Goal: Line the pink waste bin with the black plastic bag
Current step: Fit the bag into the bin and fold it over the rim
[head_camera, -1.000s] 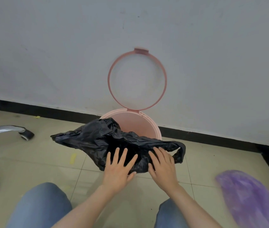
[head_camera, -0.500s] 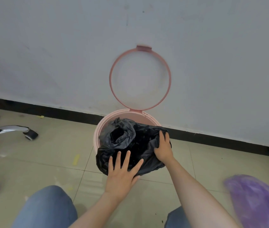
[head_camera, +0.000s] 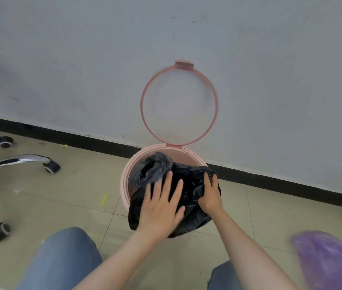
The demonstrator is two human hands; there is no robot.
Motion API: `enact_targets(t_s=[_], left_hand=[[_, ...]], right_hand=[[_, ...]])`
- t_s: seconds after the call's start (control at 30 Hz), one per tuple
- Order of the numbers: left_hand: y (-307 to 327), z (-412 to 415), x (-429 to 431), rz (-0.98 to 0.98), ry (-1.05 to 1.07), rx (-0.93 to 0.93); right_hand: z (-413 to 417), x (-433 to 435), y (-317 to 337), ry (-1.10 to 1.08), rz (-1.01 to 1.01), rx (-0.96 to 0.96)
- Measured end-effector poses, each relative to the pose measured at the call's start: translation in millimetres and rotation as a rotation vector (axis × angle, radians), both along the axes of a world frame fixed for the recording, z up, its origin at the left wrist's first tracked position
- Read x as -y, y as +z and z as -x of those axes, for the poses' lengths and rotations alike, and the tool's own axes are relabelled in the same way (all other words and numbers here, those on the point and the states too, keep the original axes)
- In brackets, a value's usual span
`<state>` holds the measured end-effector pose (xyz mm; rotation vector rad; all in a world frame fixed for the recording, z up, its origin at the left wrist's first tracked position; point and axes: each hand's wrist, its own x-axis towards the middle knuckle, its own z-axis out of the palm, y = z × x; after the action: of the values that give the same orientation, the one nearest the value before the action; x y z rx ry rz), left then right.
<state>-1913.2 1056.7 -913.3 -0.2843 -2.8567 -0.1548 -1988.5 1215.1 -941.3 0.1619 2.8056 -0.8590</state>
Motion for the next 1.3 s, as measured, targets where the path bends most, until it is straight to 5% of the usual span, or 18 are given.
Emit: enact_targets(t_s=[0.23,0.47,0.63,0.83,0.93,1.1,1.2,1.3], left_hand=[[2.3,26.6,71.3,0.050,0.296,0.270],[-19.0,18.4,108.8,-0.370,0.478,0.586],[-18.8,9.5,108.5,-0.365,0.435,0.548],[-16.2,-25.3,103.0,-0.066,0.285,0.331],[-22.5,-41.5,111.4,-0.035,0.263,0.394],[-32.6,-61.9,101.8,-0.324,0.277,0.561],[-34.1,-63.5,95.9,-0.617,0.290,0.532],[-36.6,-67.7,97.3,-0.707,0.256,0.516]], right_hand=[[-20.9,8.1,-3.3,0.099,-0.010,0.046],[-25.2,10.2,-7.7,0.136,-0.049,0.035],[-26.1,11.7,-4.5,0.134,-0.101,0.045],[-26.5,11.8,-2.6,0.141,-0.101,0.041],[-26.8,11.9,-2.7,0.135,-0.108,0.041],[-27.3,12.7,-1.5,0.133,-0.105,0.041],[-27.3,12.7,0.1,0.125,-0.098,0.035],[-28.1,12.9,0.6,0.137,-0.102,0.029]])
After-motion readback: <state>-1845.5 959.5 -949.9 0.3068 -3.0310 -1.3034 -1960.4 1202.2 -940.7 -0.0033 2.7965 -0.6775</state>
